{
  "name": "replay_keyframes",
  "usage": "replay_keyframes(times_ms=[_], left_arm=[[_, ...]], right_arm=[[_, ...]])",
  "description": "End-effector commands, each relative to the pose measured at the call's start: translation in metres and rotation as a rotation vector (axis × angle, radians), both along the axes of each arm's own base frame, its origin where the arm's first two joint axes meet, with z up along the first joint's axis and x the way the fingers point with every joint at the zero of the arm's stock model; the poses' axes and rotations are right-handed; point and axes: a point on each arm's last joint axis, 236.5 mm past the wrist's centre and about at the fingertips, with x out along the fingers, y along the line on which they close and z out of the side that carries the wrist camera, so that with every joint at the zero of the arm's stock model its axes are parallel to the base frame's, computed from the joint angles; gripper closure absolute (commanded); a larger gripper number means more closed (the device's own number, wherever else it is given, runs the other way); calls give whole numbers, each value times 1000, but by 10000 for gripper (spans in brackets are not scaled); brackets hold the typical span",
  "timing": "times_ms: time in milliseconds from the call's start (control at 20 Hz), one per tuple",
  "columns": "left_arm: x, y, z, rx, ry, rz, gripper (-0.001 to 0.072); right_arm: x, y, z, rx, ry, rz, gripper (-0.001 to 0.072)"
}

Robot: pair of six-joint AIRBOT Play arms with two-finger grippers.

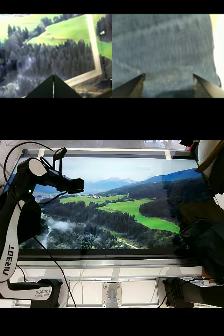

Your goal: Fold the clothes and pants, and hang the long-sleeved shirts on hangers.

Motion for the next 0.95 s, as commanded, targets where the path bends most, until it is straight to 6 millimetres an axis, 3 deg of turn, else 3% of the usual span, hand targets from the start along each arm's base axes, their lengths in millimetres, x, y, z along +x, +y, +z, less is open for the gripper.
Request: replay_keyframes(times_ms=[0,100,200,250,350,450,650,750,900], left_arm=[[-1,0,0,0,6,0,694],[-2,0,-1,0,8,-1,693],[-5,0,-3,4,25,-8,694],[-6,0,-4,7,31,-10,694],[-5,0,-6,7,34,-9,694],[-5,0,-9,8,39,-9,693],[-5,0,-9,8,39,-9,693],[-5,0,-9,8,39,-9,693],[-5,0,-9,8,39,-9,693]], right_arm=[[7,-16,40,-62,-57,-76,137],[33,-32,107,-224,-172,-42,137],[77,-32,183,-380,-366,46,137],[106,-20,219,-427,-480,122,137],[163,29,278,-458,-712,301,138],[203,88,312,-451,-852,475,138],[245,190,325,-406,-895,759,138],[255,234,318,-373,-869,894,138],[257,279,296,-345,-771,1080,138]])
